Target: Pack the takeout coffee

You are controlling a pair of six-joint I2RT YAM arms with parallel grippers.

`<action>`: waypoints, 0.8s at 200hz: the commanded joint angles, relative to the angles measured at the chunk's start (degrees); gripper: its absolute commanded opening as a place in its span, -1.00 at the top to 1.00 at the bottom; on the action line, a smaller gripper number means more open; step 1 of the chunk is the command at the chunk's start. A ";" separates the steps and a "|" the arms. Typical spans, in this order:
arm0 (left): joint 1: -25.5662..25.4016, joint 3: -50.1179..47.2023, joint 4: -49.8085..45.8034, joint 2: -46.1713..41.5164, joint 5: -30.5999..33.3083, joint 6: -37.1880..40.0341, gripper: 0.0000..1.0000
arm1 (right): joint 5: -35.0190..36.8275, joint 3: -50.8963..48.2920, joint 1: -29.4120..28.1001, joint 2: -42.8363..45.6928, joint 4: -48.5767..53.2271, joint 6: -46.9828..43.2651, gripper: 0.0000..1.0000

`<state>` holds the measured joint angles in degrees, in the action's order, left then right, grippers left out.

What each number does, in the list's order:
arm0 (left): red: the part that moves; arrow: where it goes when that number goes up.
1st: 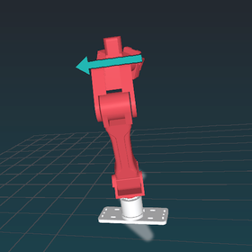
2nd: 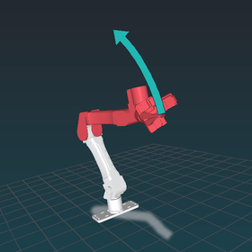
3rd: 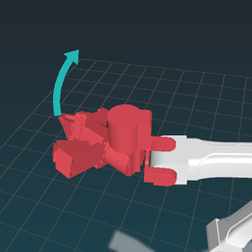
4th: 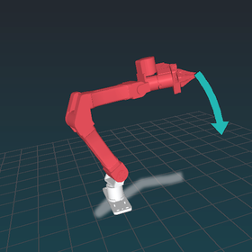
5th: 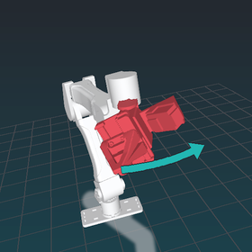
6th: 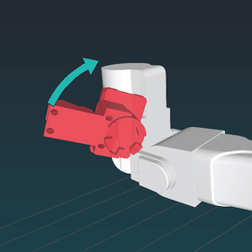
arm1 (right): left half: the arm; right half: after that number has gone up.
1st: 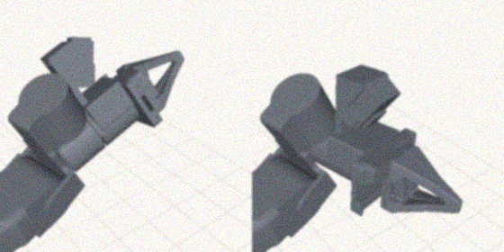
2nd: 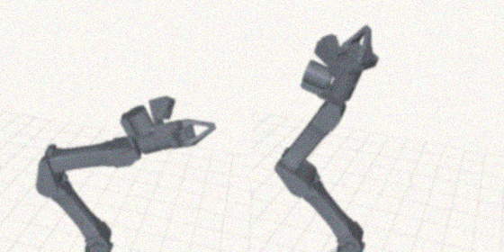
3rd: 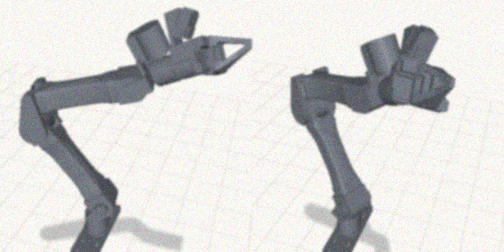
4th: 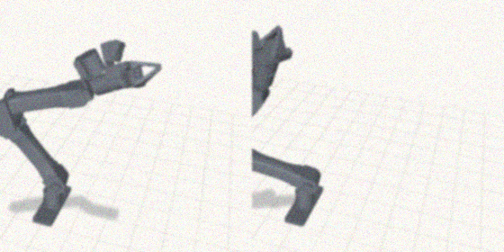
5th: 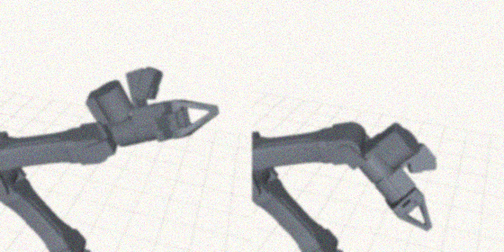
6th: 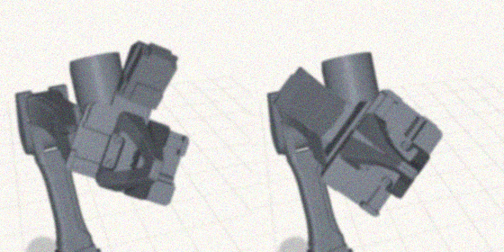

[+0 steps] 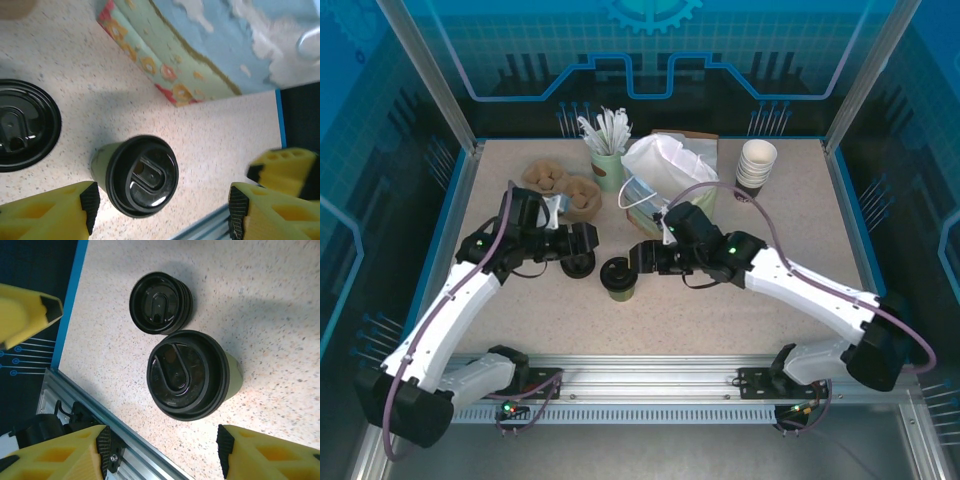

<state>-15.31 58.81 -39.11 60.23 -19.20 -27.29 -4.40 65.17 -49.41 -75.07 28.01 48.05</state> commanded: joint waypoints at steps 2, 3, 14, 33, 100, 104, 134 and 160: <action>3.04 1.43 2.85 -0.97 3.62 -4.27 -0.42 | 2.81 3.14 -0.62 4.01 6.78 -3.58 -0.20; 3.20 1.41 2.96 -0.93 3.72 -4.40 -0.42 | 2.90 3.22 -0.61 4.16 6.96 -3.71 -0.20; 5.01 1.15 4.48 -0.61 4.76 -6.15 -0.43 | 3.41 4.01 -0.35 5.83 8.35 -4.63 -0.20; 8.33 0.31 7.97 0.43 6.10 -9.03 -0.44 | 3.68 4.36 0.81 8.81 10.08 -6.49 -0.20; 14.20 -1.01 20.59 10.25 10.08 -15.14 -0.36 | -3.85 -1.43 13.33 21.02 12.63 -9.44 -0.18; 14.37 -0.70 20.99 11.14 10.18 -15.26 -0.36 | -4.49 -1.87 14.29 21.62 12.66 -9.54 -0.18; 15.84 1.58 23.08 17.21 10.74 -15.59 -0.32 | -10.64 -4.57 21.28 24.62 12.86 -10.26 -0.17; 16.96 2.69 25.45 21.68 10.51 -16.81 -0.27 | -15.17 -6.05 25.31 25.17 12.08 -10.96 -0.17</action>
<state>0.32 58.76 -17.87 79.24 -9.65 -42.22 -12.78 60.47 -26.89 -50.46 39.64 38.92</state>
